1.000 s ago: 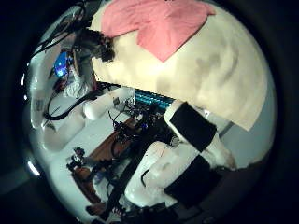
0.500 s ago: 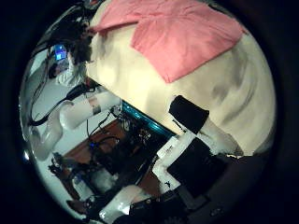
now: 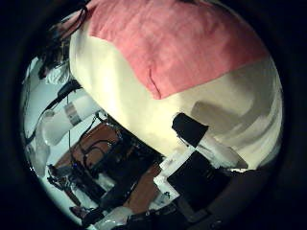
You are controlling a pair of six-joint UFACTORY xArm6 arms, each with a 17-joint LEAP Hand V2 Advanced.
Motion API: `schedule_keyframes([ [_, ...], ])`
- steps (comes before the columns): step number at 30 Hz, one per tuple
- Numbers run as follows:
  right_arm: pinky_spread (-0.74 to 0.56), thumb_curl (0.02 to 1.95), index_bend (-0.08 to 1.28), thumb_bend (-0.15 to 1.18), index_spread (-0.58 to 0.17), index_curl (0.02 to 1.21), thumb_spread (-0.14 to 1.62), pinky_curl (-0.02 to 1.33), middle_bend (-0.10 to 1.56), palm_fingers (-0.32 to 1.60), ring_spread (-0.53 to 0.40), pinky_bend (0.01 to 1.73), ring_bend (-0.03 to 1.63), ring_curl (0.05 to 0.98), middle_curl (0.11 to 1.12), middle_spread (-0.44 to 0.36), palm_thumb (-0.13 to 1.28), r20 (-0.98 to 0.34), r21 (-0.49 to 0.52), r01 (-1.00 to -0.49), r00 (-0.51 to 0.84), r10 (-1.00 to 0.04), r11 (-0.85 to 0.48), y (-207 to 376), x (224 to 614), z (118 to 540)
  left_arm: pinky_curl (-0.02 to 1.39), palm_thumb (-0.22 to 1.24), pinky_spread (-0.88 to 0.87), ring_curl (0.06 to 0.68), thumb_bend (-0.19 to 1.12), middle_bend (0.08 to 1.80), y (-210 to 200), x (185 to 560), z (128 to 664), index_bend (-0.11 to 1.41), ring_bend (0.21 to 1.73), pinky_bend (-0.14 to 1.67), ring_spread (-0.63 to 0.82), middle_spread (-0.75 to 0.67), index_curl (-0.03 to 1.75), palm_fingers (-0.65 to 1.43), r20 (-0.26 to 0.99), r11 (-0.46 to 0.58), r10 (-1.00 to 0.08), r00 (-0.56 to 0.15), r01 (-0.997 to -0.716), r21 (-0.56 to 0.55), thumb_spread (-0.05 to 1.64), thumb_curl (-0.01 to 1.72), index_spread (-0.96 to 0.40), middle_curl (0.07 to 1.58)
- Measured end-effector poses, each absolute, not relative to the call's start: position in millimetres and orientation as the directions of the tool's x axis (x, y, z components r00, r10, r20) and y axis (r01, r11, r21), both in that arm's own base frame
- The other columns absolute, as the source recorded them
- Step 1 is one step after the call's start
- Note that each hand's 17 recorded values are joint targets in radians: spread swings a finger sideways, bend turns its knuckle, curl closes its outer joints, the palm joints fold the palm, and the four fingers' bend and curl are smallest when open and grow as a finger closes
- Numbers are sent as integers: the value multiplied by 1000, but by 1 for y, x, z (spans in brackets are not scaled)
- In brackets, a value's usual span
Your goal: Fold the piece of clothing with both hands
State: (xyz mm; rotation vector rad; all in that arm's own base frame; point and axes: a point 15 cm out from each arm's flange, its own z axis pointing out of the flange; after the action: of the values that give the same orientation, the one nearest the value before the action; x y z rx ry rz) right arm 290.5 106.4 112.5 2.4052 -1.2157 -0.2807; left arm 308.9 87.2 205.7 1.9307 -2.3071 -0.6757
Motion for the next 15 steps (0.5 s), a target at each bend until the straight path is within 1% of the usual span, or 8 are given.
schedule_keyframes([
  [2,15,335,187,-19,-247,312,946,273,308,518,-80,216,481,301,394,-89,714,27,448,-722,601,-799,-527,108,295,110,464,760,-770,447,345,1108,87,309,207,444,969,805,-554,-457,814,1138,-231,122,-949,-216,-923,364,1542,1155,-624,608],
  [4,-117,343,165,-16,-276,306,937,267,338,719,-147,289,572,311,405,-150,742,31,440,-725,603,-797,-530,111,296,110,465,753,-770,448,350,1105,86,309,209,438,969,804,-555,-458,829,1137,-230,128,-947,-223,-922,367,1542,1178,-630,605],
  [5,-138,343,170,-17,-281,311,934,272,339,716,-159,296,587,322,410,-160,747,35,439,-726,602,-797,-529,112,296,110,466,752,-771,448,351,1105,86,308,210,436,969,803,-555,-459,831,1137,-228,131,-947,-226,-920,369,1542,1182,-631,605],
  [7,-329,361,234,0,-335,343,918,309,443,1178,-240,446,713,370,458,-215,805,41,433,-731,601,-799,-527,114,296,112,467,746,-771,449,356,1106,85,308,211,426,968,802,-555,-459,842,1137,-224,138,-947,-233,-919,370,1542,1204,-634,603],
  [9,-416,378,340,13,-363,406,925,360,560,1396,-272,558,800,418,516,-223,870,43,429,-734,599,-799,-527,115,297,113,468,741,-768,451,361,1108,85,307,213,416,969,797,-556,-459,851,1134,-222,145,-946,-238,-918,370,1541,1220,-637,602],
  [12,-462,388,475,-1,-381,483,936,429,696,1417,-282,693,881,472,582,-222,903,43,421,-740,594,-803,-525,114,299,116,469,744,-767,449,374,1110,85,305,217,405,964,794,-558,-459,864,1134,-217,157,-944,-249,-915,371,1541,1249,-643,601],
  [13,-449,395,581,1,-377,533,961,473,783,1438,-274,792,931,499,619,-215,929,43,416,-743,592,-805,-524,112,300,119,469,743,-767,449,376,1110,85,305,218,402,963,793,-558,-459,868,1134,-215,163,-943,-255,-914,371,1540,1257,-644,601],
  [15,-433,405,692,9,-370,592,1009,525,883,1393,-270,895,996,532,662,-201,965,43,403,-751,587,-809,-523,110,302,125,470,740,-767,450,380,1111,85,303,221,398,959,792,-559,-459,874,1133,-212,173,-941,-265,-912,372,1539,1269,-647,600],
])
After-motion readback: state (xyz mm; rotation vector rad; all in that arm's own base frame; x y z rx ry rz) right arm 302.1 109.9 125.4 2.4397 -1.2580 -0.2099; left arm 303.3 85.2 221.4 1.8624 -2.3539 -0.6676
